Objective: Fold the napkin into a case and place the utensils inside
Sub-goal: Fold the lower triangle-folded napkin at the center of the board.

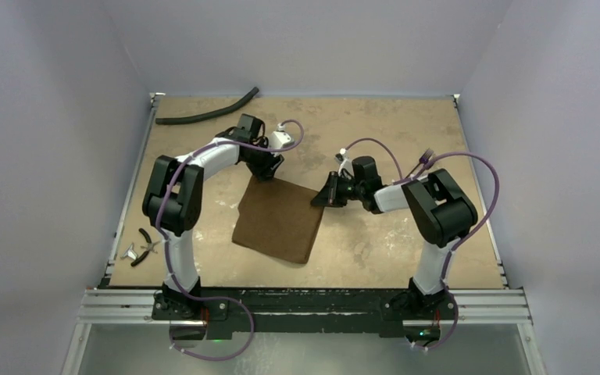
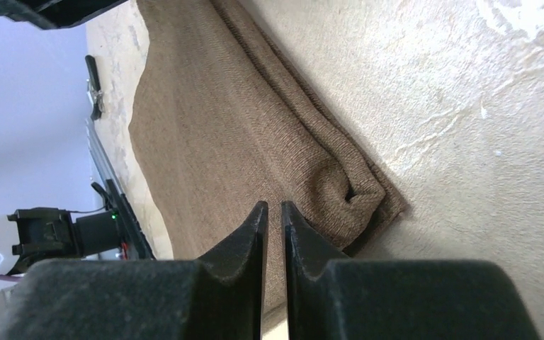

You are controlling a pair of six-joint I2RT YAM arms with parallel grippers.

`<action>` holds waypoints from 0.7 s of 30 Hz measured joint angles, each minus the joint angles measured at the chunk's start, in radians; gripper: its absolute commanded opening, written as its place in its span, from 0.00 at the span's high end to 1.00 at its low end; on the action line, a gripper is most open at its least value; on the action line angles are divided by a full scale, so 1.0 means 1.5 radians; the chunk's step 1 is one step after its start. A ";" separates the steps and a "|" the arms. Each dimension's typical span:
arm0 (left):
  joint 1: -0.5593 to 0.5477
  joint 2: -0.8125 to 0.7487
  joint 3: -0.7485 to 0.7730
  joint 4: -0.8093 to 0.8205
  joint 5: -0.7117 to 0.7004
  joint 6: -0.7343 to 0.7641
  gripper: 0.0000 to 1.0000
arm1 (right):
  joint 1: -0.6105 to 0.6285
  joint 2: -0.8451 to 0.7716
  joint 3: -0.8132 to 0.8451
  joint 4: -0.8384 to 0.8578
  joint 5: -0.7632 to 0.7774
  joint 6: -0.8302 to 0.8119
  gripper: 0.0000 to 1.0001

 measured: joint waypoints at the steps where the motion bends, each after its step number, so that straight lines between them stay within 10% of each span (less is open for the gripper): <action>1: 0.000 0.002 -0.002 0.012 -0.008 -0.003 0.53 | -0.001 -0.006 0.000 -0.006 0.001 -0.003 0.82; 21: 0.023 0.004 -0.002 0.071 -0.032 -0.053 0.50 | 0.056 0.077 0.187 -0.023 0.006 -0.007 0.89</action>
